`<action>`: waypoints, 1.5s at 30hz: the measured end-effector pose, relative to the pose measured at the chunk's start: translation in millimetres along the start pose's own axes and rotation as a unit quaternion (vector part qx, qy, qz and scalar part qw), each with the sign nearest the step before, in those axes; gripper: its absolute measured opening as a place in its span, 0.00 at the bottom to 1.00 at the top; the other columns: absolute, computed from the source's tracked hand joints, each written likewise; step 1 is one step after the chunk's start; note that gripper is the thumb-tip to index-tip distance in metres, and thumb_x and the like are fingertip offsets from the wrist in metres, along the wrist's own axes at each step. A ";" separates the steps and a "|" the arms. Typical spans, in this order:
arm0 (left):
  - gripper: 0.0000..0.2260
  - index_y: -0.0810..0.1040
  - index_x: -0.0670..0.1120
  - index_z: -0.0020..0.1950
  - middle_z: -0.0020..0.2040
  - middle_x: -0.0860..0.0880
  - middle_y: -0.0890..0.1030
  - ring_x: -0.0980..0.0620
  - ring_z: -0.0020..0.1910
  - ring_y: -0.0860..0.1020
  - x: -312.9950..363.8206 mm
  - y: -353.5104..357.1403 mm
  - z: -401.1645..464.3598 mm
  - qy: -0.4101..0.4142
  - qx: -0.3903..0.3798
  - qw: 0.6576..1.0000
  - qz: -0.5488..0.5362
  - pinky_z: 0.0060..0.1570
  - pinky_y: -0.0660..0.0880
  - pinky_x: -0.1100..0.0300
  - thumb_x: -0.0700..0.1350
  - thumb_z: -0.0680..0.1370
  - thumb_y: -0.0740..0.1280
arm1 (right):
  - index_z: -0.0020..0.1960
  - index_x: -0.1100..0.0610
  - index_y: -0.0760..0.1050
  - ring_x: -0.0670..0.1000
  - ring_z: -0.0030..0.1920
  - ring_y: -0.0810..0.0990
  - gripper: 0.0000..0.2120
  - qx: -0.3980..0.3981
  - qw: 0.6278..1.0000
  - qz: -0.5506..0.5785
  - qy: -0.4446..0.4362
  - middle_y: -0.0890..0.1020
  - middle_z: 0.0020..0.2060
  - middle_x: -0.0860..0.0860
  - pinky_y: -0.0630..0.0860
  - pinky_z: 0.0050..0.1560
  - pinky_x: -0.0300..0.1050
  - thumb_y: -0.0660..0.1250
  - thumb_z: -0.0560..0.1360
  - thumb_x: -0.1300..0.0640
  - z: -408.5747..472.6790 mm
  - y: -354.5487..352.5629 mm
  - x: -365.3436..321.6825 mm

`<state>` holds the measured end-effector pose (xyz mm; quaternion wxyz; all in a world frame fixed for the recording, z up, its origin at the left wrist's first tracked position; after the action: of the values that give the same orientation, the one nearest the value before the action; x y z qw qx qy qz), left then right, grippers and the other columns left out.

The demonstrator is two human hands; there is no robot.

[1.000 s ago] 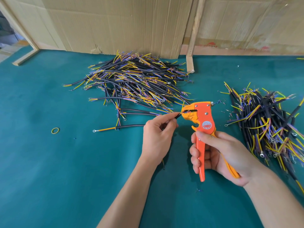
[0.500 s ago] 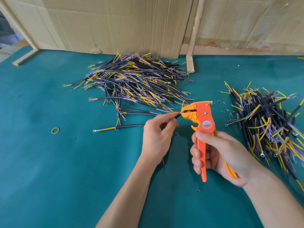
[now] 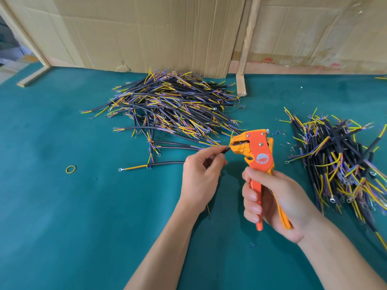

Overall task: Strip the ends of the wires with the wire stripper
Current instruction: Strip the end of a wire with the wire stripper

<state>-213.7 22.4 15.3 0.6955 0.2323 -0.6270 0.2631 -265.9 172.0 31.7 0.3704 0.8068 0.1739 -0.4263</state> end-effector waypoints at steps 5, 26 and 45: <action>0.14 0.85 0.55 0.48 0.33 0.56 0.81 0.58 0.28 0.70 -1.2 -1.5 0.8 -0.006 0.030 0.999 -0.021 0.33 0.69 0.67 0.37 0.79 0.67 | 0.52 0.60 0.74 0.61 0.34 0.75 0.13 -0.030 0.999 0.012 -0.012 0.75 0.37 0.61 0.77 0.35 0.55 0.73 0.71 0.60 -1.2 -7.4 -10.4; 0.10 0.87 0.50 0.52 0.38 0.56 0.84 0.57 0.31 0.78 -3.4 -3.4 -2.1 0.032 0.035 0.998 0.031 0.35 0.73 0.65 0.36 0.77 0.70 | 0.57 0.64 0.78 0.66 0.40 0.79 0.16 -0.061 0.997 -0.027 0.026 0.78 0.44 0.68 0.80 0.42 0.61 0.73 0.71 0.63 -5.9 -10.1 -10.2; 0.10 0.87 0.50 0.51 0.34 0.57 0.82 0.58 0.30 0.77 -4.3 -5.3 -0.9 0.040 0.022 0.999 0.023 0.34 0.71 0.68 0.37 0.77 0.71 | 0.56 0.61 0.73 0.63 0.34 0.76 0.19 -0.026 0.998 -0.057 0.032 0.76 0.37 0.63 0.78 0.36 0.57 0.76 0.71 0.58 -5.8 -7.0 -9.5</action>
<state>-209.8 18.7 10.9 0.7082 0.2225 -0.5980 0.3023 -272.3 181.4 38.3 0.3604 0.7991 0.2423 -0.4157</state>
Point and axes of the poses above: each hand's wrist, its own z-axis towards the middle knuckle, its own y-axis out of the palm, x = y × z, the point moved 3 cm from there along z, towards the middle knuckle
